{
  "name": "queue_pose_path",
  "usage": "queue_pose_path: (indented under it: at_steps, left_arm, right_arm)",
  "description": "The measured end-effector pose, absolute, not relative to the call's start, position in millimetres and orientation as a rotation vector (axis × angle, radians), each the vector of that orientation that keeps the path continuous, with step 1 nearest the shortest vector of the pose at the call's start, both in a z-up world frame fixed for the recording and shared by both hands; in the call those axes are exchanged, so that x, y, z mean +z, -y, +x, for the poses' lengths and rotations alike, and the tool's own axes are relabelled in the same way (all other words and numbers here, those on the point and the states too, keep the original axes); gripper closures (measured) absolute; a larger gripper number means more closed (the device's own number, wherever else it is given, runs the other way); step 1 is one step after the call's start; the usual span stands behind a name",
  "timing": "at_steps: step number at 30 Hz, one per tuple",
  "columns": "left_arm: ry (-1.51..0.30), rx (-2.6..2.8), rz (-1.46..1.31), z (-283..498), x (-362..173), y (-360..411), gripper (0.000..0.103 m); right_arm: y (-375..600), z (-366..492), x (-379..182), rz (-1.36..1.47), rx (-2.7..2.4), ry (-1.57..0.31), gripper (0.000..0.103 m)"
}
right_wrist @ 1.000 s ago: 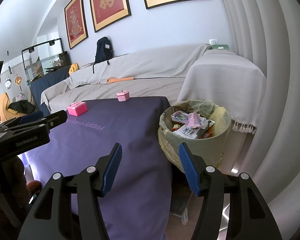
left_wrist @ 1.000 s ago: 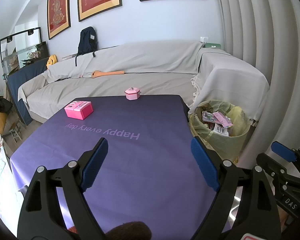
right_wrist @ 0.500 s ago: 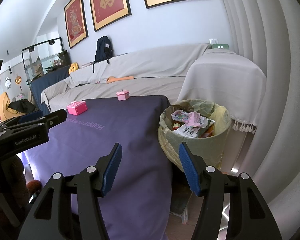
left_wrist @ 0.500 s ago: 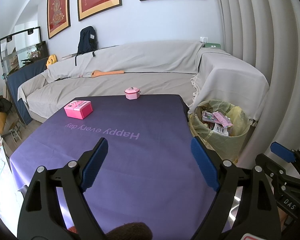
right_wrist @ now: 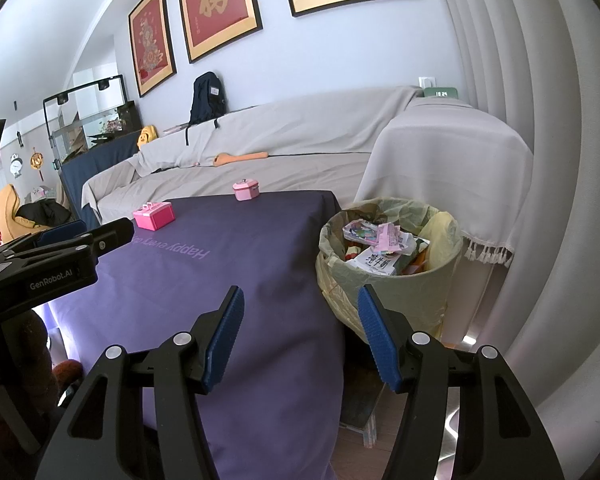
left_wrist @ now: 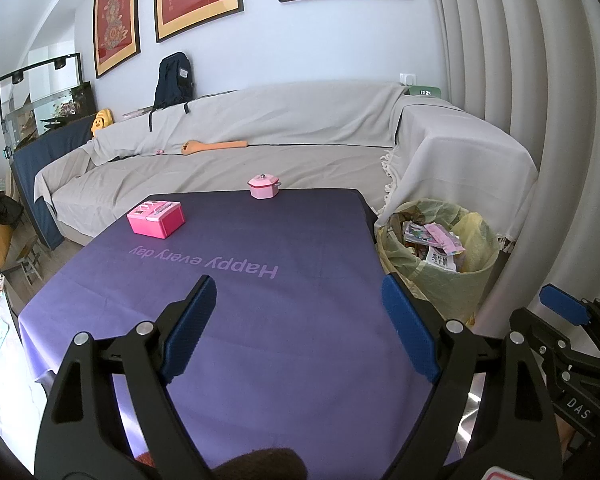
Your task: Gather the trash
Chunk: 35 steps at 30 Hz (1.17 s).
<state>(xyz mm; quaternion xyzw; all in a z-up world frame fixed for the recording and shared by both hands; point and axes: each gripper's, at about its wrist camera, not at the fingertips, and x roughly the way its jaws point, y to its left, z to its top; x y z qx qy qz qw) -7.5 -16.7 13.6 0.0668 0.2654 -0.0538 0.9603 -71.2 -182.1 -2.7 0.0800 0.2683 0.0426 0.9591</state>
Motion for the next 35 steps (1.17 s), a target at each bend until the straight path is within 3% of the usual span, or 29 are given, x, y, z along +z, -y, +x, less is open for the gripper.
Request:
queue_pose_path:
  at_steps: [35]
  left_arm:
    - [-0.546,-0.099,0.090,-8.8,10.7,13.3,0.023]
  right_arm:
    - [183.6,-54.5,-18.9,0.173,0.095,-0.602,0.047]
